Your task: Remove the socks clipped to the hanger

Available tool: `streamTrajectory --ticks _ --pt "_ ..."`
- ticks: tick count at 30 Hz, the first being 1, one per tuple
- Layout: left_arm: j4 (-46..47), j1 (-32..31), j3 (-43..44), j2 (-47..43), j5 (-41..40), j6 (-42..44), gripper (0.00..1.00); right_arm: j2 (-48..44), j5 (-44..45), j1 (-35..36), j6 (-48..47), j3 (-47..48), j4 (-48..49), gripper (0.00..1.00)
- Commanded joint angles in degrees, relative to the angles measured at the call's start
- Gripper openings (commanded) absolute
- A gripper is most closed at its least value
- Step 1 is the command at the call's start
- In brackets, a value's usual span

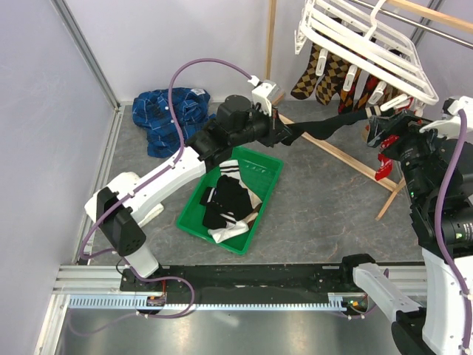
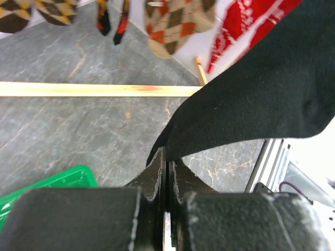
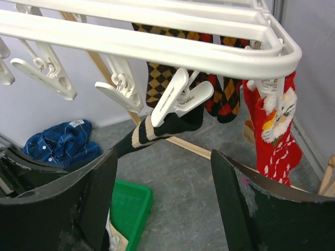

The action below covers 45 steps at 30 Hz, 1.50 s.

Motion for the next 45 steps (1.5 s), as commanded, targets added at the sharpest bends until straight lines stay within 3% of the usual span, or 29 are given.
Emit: streamTrajectory --ticks 1,11,25,29,33,40,45 --pt "-0.70 1.54 -0.13 -3.55 -0.34 -3.15 0.02 0.42 -1.92 0.21 0.28 0.29 -1.31 0.80" --pt "-2.10 1.54 -0.30 -4.60 0.10 -2.62 0.02 1.21 -5.78 0.21 3.88 -3.66 -0.87 0.86" --pt "-2.98 1.54 -1.01 -5.04 -0.34 -1.91 0.02 -5.55 -17.12 -1.19 7.14 -20.54 6.76 0.93" --pt "-3.33 1.63 -1.01 -5.13 0.01 -1.91 0.02 -6.17 -20.54 -4.97 8.28 -21.68 10.80 0.94" --pt "-3.86 1.63 -0.05 -5.04 0.62 -2.09 0.02 -5.12 -29.58 -11.64 11.88 -23.35 16.17 0.95" --pt "-5.09 1.63 0.66 -5.48 0.89 -1.65 0.02 -5.55 -51.09 -28.69 19.33 -26.77 27.48 0.97" --pt "-5.36 1.63 0.31 -5.31 0.97 -1.65 0.02 -4.85 -56.06 -31.43 20.15 -24.85 29.80 0.98"
